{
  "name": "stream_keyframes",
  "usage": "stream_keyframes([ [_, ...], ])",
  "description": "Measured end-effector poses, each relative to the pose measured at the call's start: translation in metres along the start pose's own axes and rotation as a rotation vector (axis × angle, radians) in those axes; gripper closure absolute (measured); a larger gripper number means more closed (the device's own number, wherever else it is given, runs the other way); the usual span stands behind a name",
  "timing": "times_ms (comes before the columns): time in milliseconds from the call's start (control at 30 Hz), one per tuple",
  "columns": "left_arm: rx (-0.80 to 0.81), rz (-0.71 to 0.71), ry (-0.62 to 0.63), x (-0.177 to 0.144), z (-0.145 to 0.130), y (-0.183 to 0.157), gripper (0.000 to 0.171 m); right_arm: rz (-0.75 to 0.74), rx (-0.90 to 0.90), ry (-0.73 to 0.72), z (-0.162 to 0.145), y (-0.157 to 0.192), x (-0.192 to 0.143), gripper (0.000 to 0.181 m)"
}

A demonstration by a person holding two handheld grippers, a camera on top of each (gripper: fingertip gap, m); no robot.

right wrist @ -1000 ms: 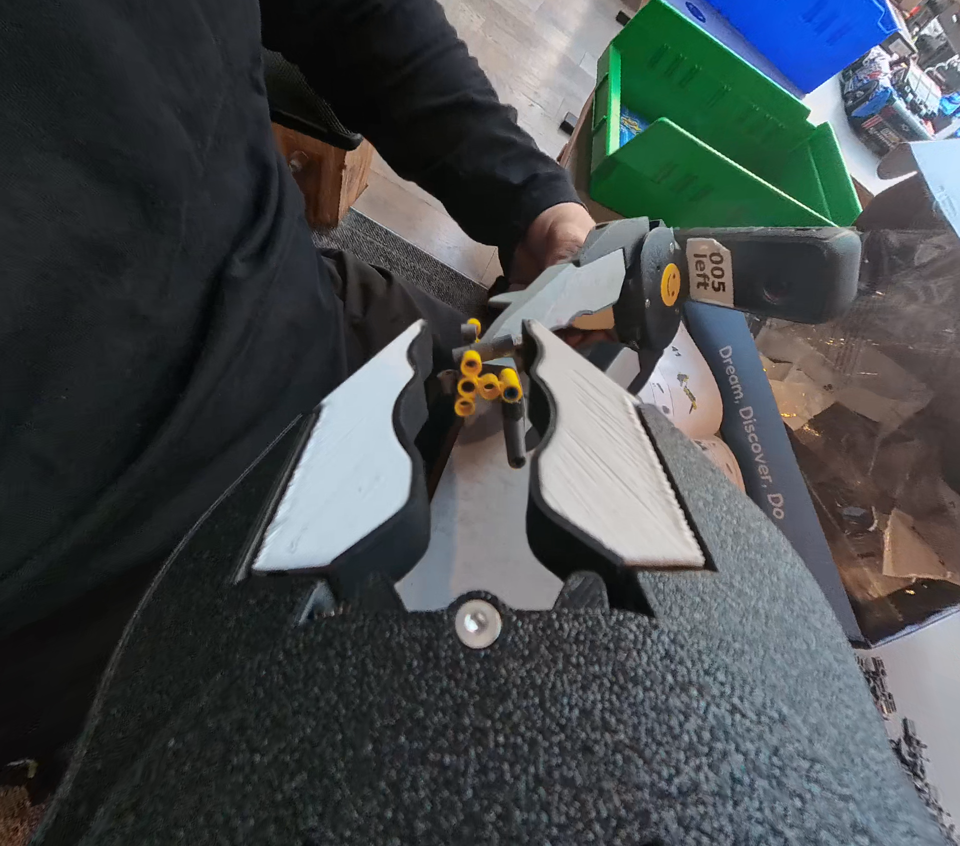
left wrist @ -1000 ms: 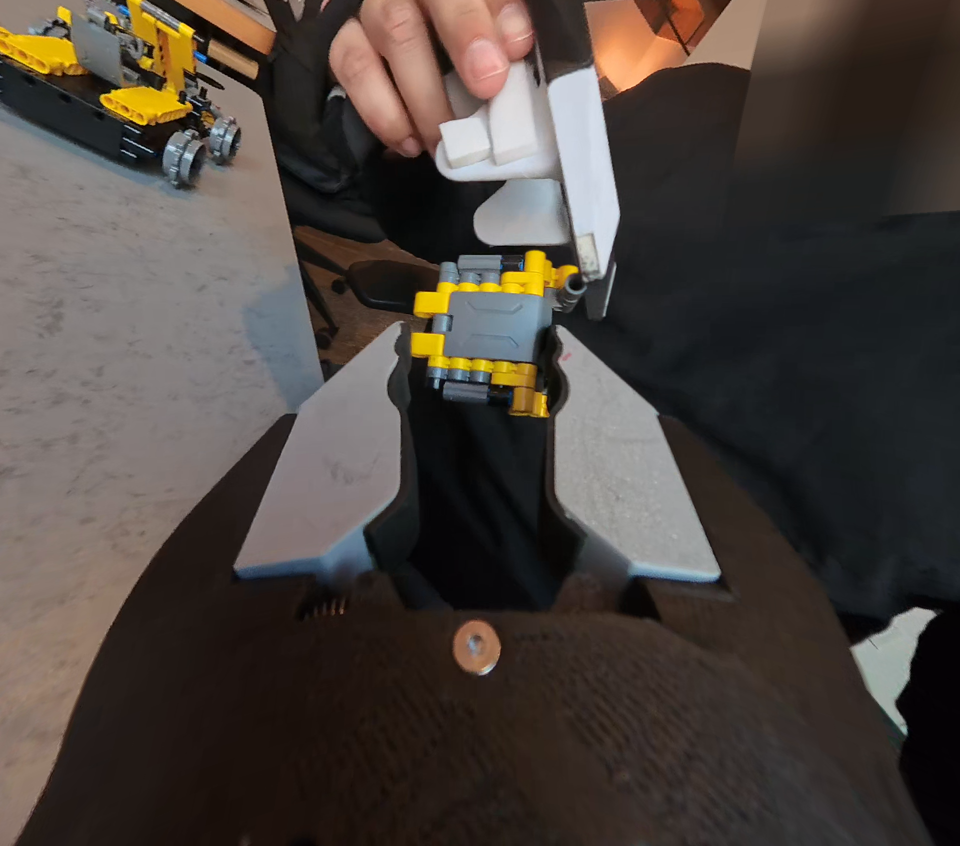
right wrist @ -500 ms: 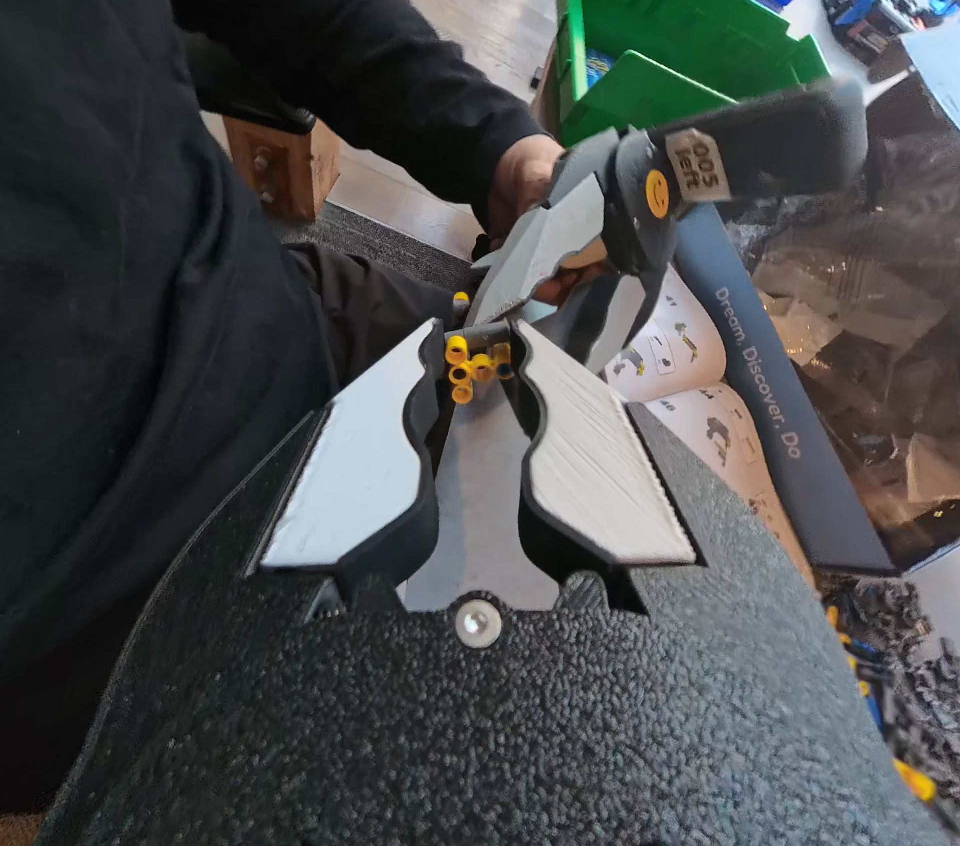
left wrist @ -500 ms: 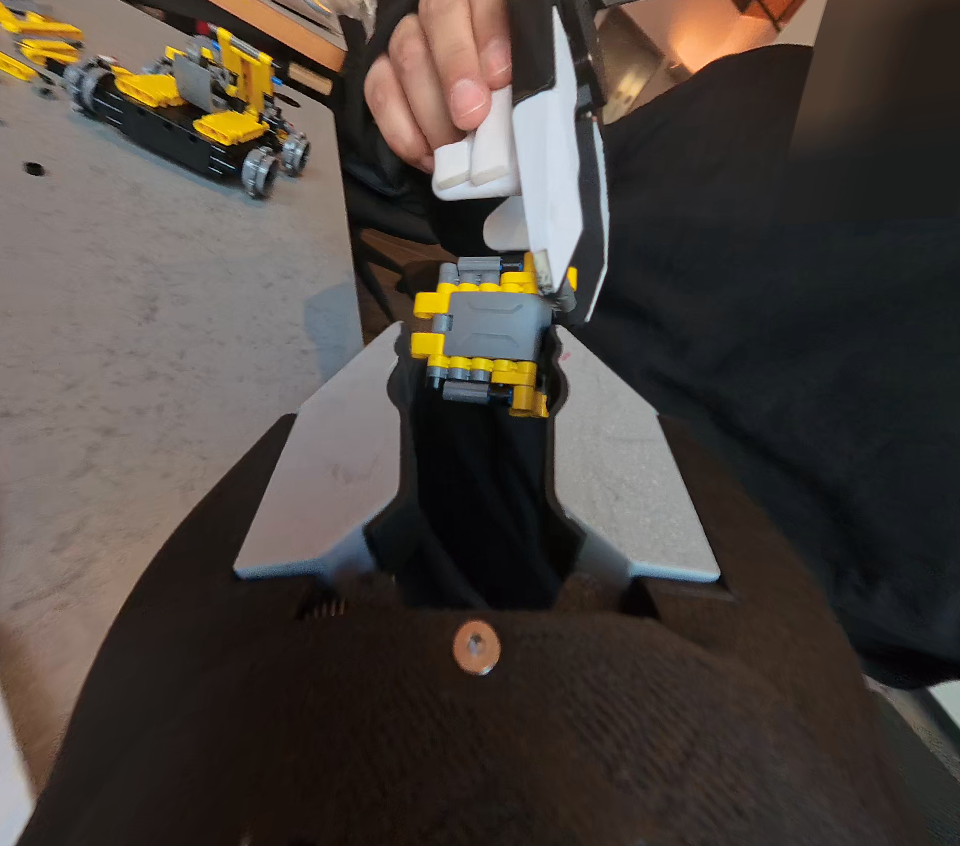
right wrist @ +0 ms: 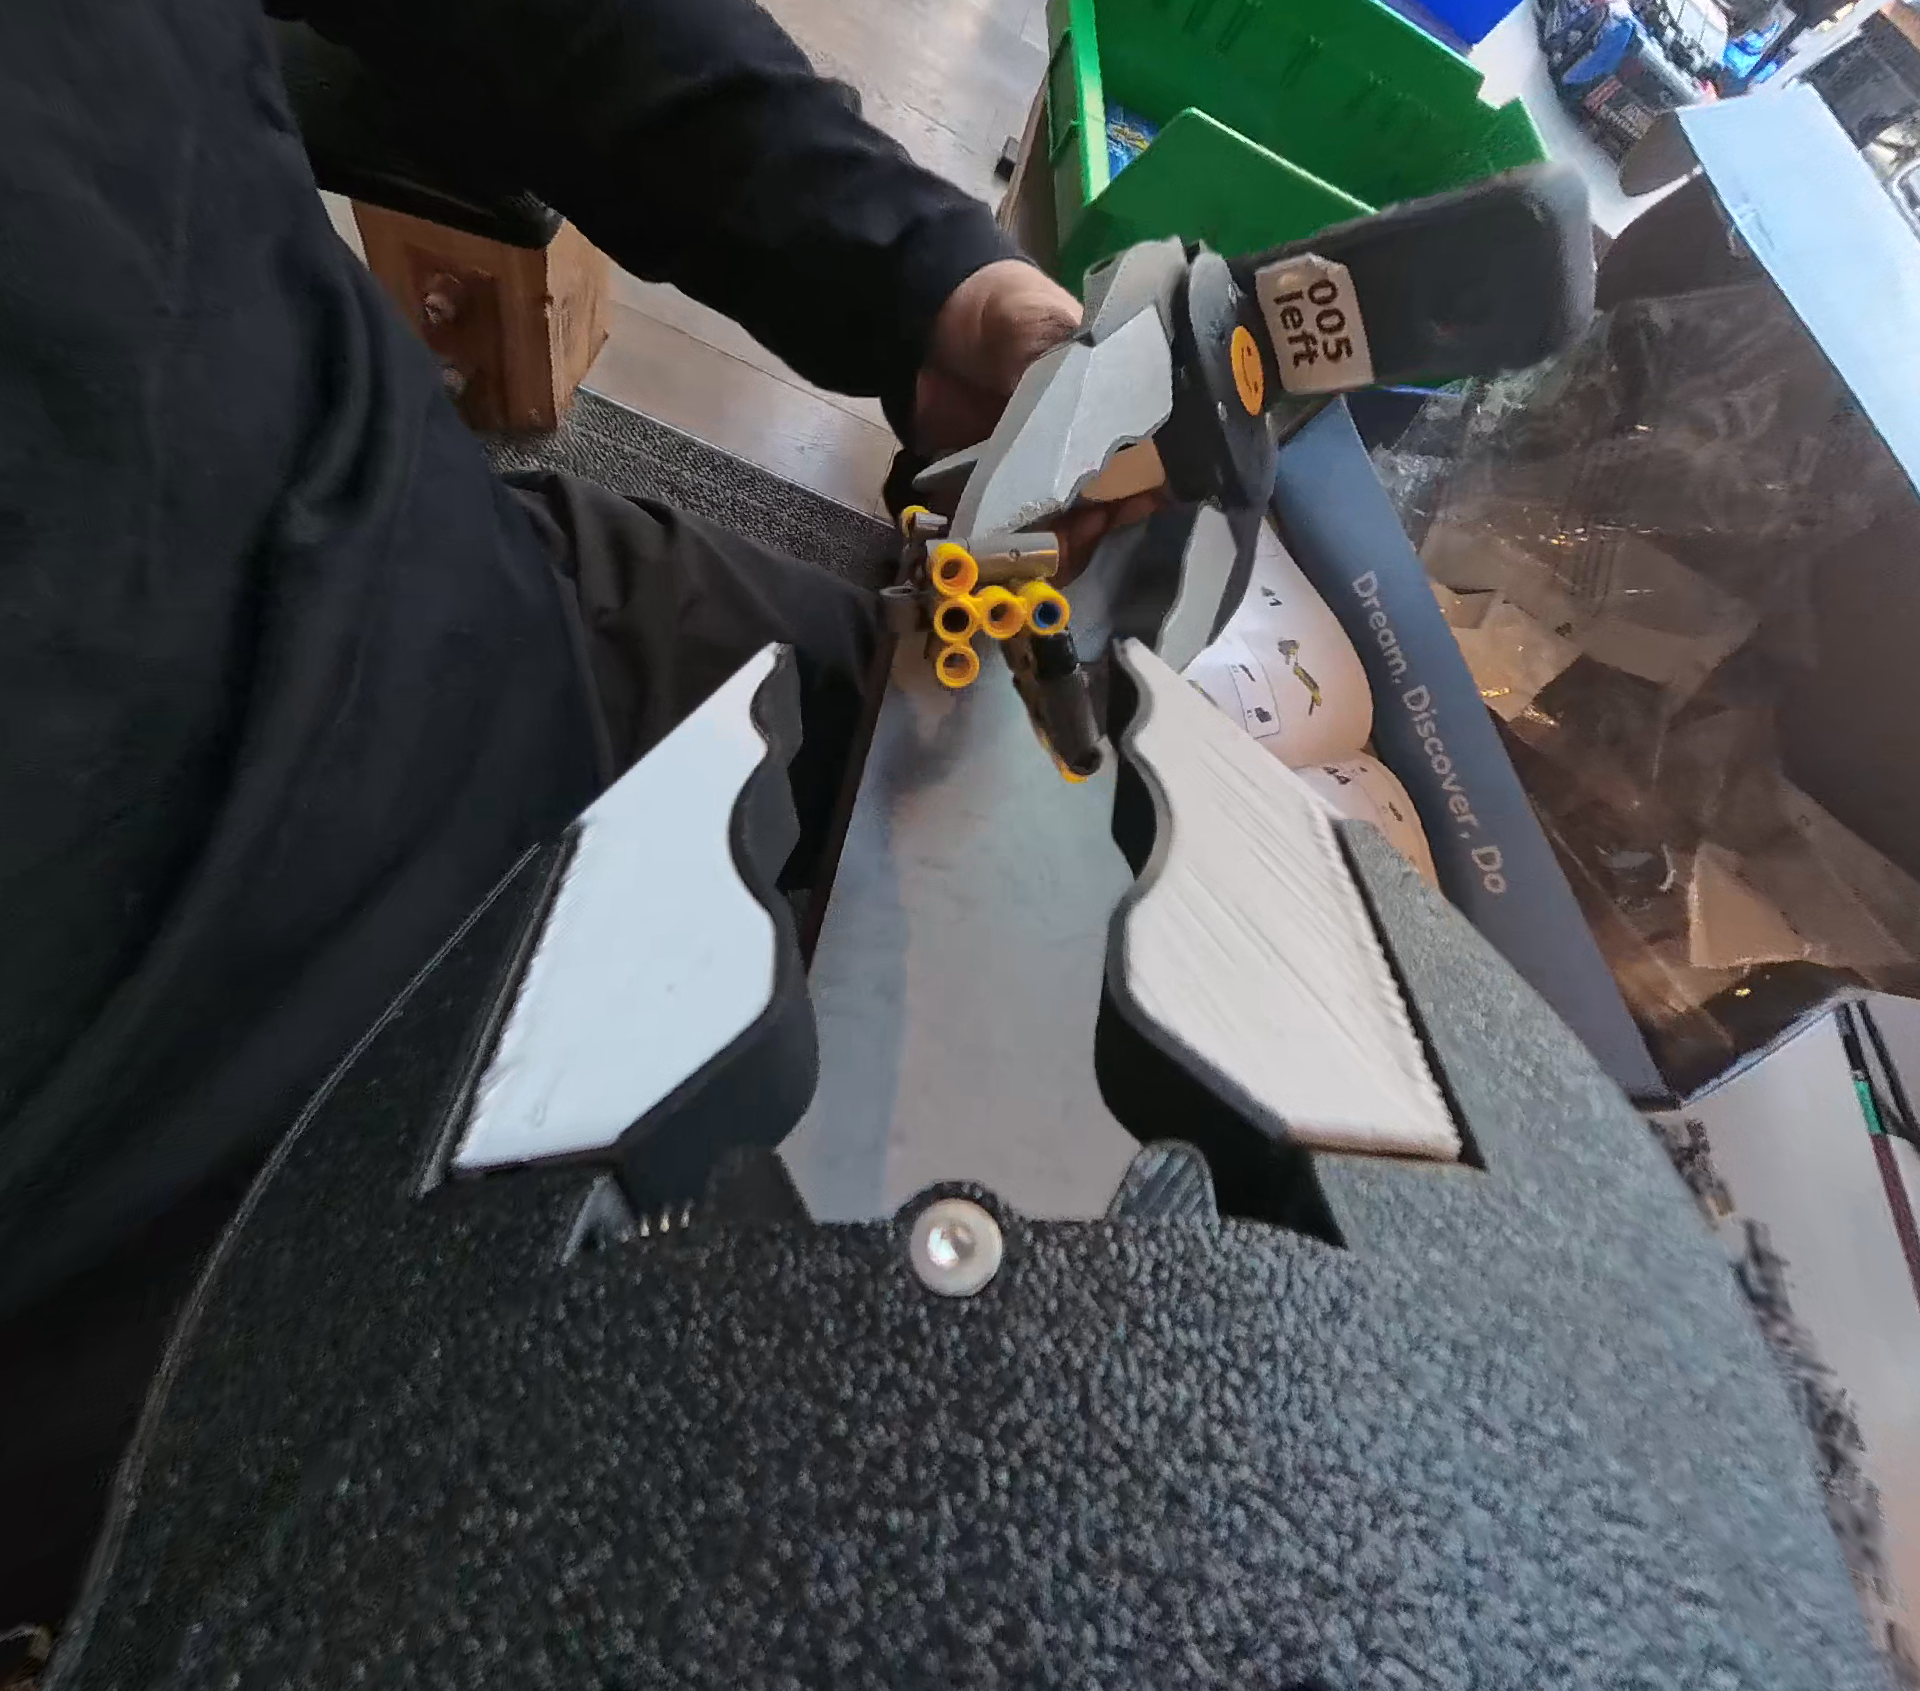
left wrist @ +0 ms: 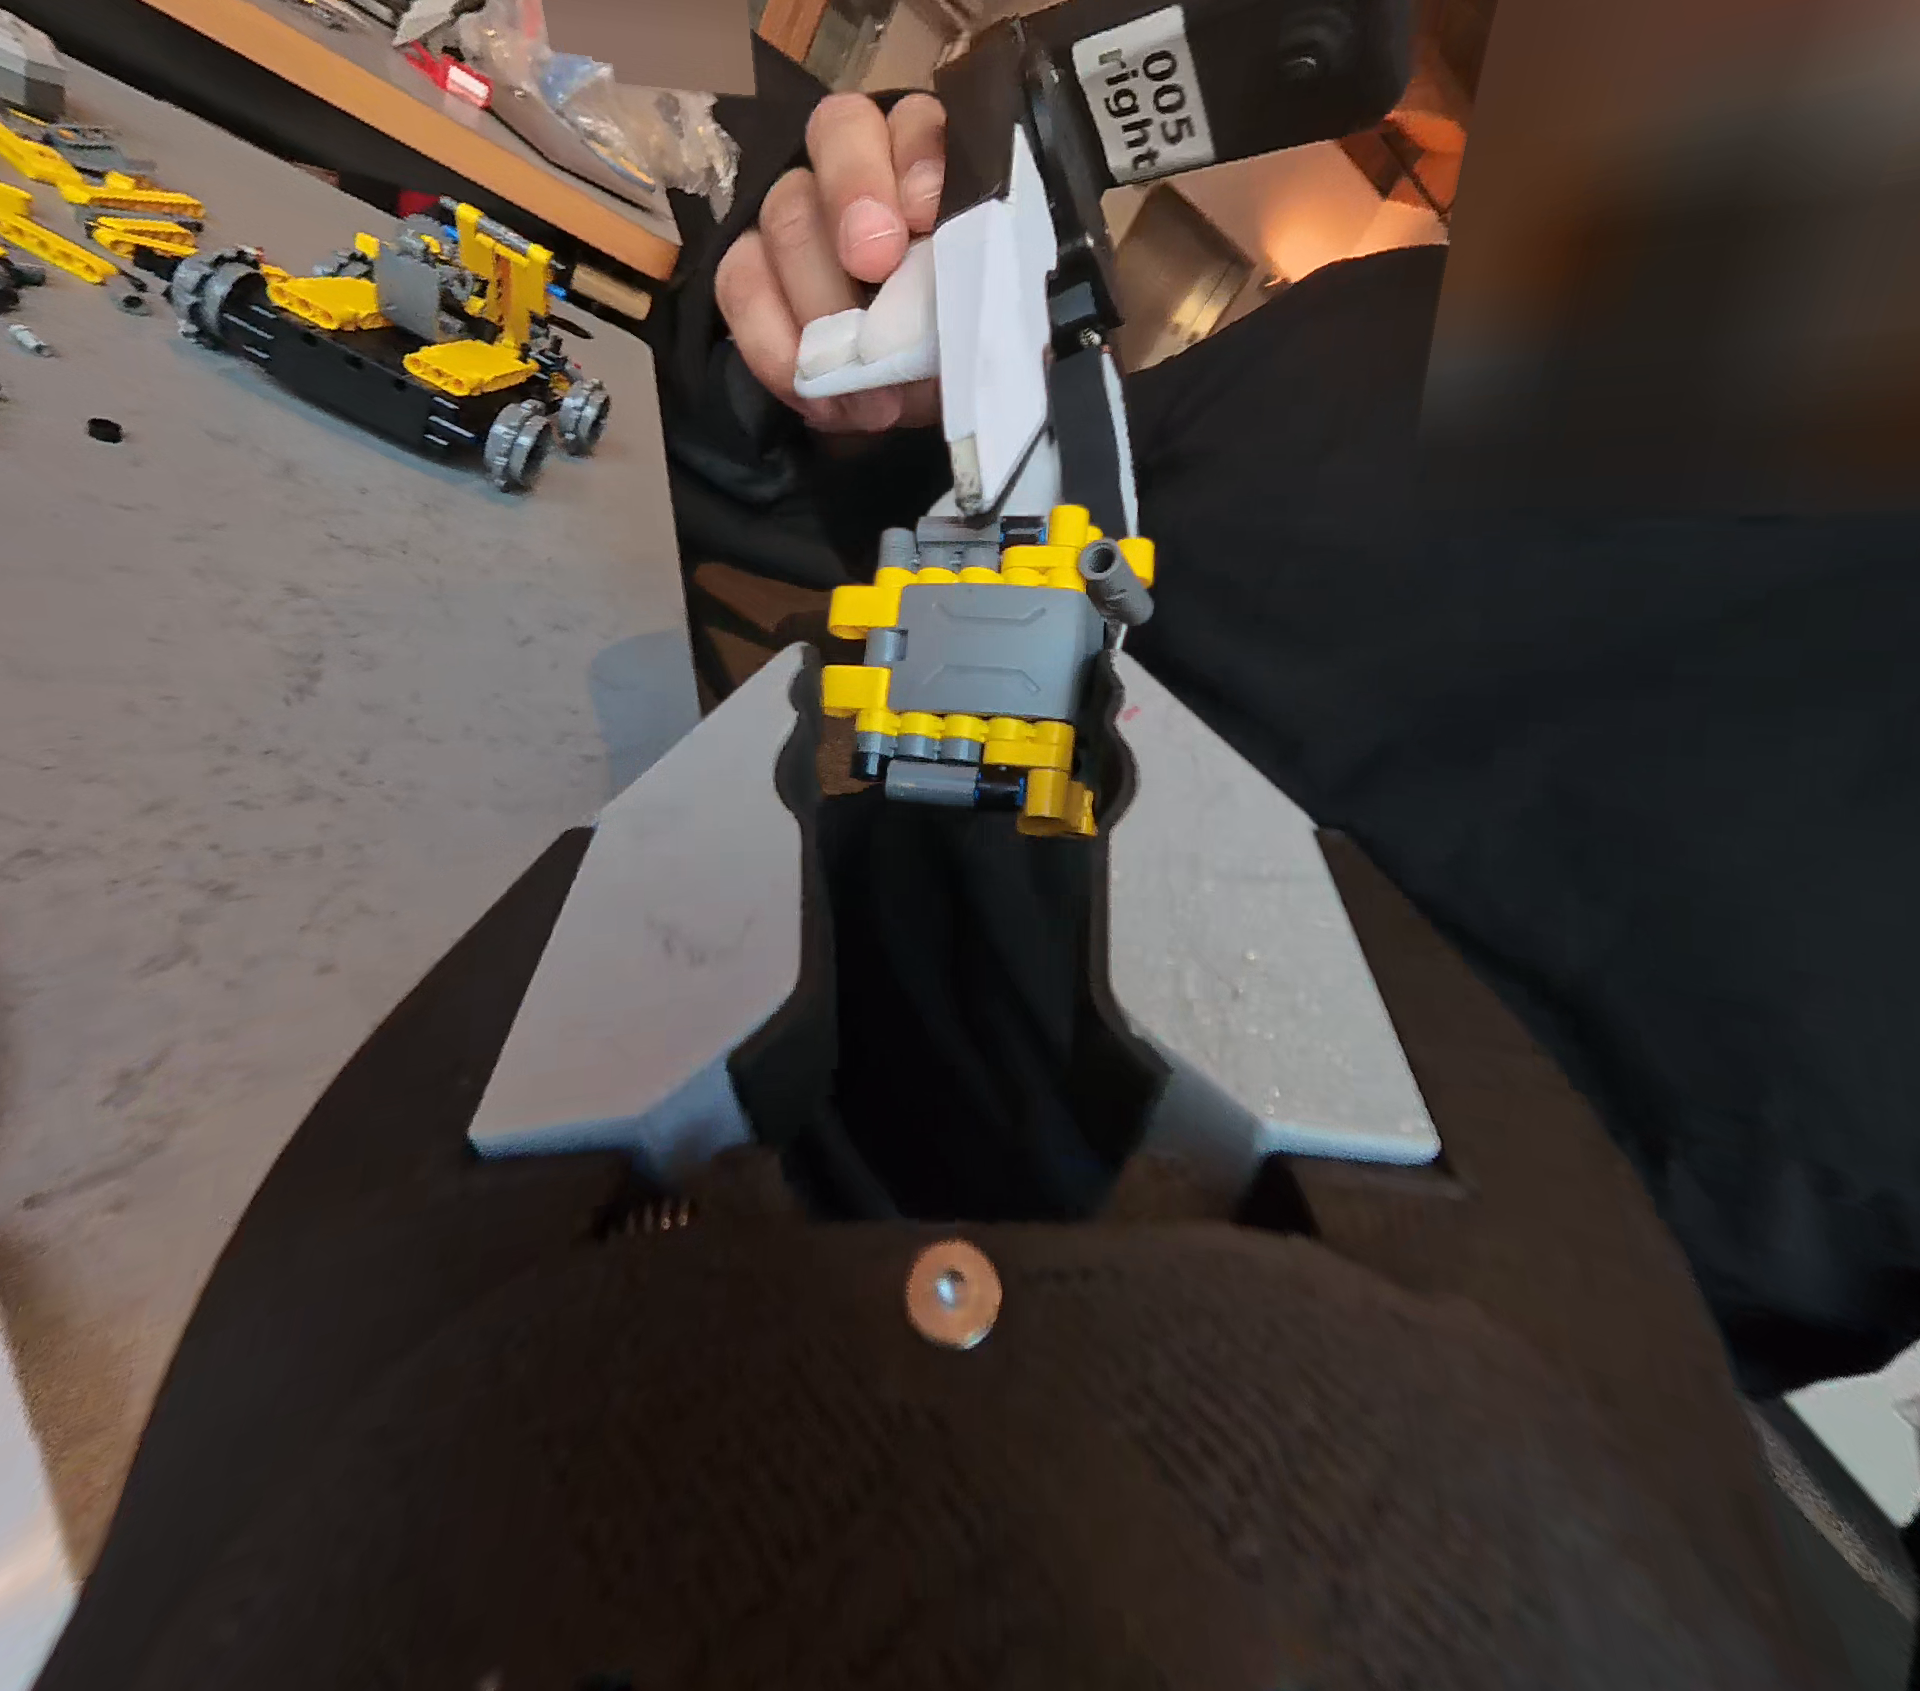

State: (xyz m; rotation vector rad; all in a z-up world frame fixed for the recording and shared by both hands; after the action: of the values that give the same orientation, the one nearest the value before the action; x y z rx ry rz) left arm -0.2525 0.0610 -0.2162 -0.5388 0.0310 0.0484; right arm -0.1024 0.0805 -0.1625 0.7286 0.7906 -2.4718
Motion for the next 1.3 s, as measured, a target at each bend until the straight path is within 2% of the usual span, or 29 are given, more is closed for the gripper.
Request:
stream_keyframes([
  [100, -0.021, -0.072, 0.003, 0.007, -0.004, 0.000, 0.123, -0.022, -0.061, 0.017, 0.004, 0.001, 0.004, 0.126],
  [233, 0.001, -0.091, 0.050, 0.015, -0.005, -0.002, 0.123, 0.027, -0.085, 0.015, 0.011, 0.005, 0.007, 0.132],
  [367, 0.030, -0.060, 0.036, 0.012, 0.001, -0.001, 0.123, 0.058, -0.029, 0.021, 0.010, 0.006, 0.008, 0.133],
  [433, 0.035, -0.051, 0.021, 0.010, 0.002, -0.001, 0.123, 0.039, 0.026, 0.027, 0.008, 0.002, 0.007, 0.142],
  [500, 0.032, -0.045, 0.026, 0.010, 0.001, -0.001, 0.123, 0.034, 0.046, 0.034, 0.006, 0.002, 0.007, 0.142],
  [767, 0.011, -0.175, 0.118, 0.018, -0.001, -0.003, 0.123, 0.048, -0.139, 0.048, 0.010, 0.012, 0.007, 0.150],
  [833, 0.006, -0.187, 0.127, 0.017, 0.001, -0.002, 0.123, 0.054, -0.129, 0.067, 0.012, 0.010, 0.007, 0.149],
  [1067, 0.068, -0.080, 0.045, 0.010, 0.006, -0.001, 0.123, -0.042, -0.043, 0.048, 0.010, 0.008, 0.006, 0.145],
  [1200, 0.138, -0.001, 0.047, 0.010, 0.006, -0.006, 0.123, -0.015, 0.058, -0.013, 0.007, 0.008, 0.004, 0.145],
  [1300, 0.161, 0.042, 0.033, 0.009, 0.008, -0.006, 0.123, -0.058, 0.052, -0.005, 0.006, 0.007, 0.004, 0.145],
])
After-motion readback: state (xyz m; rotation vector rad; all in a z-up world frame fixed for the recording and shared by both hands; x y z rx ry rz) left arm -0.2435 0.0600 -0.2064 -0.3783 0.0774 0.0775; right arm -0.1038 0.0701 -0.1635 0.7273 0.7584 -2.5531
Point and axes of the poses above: each gripper's, where its closed fingertips meet, x out along the fingers, z out of its top, y = z × x across the jaws, the point moved 8 cm from there along -x, back along the fingers, and after that the axes turned 8 degrees about y, right-handed, at the moved point
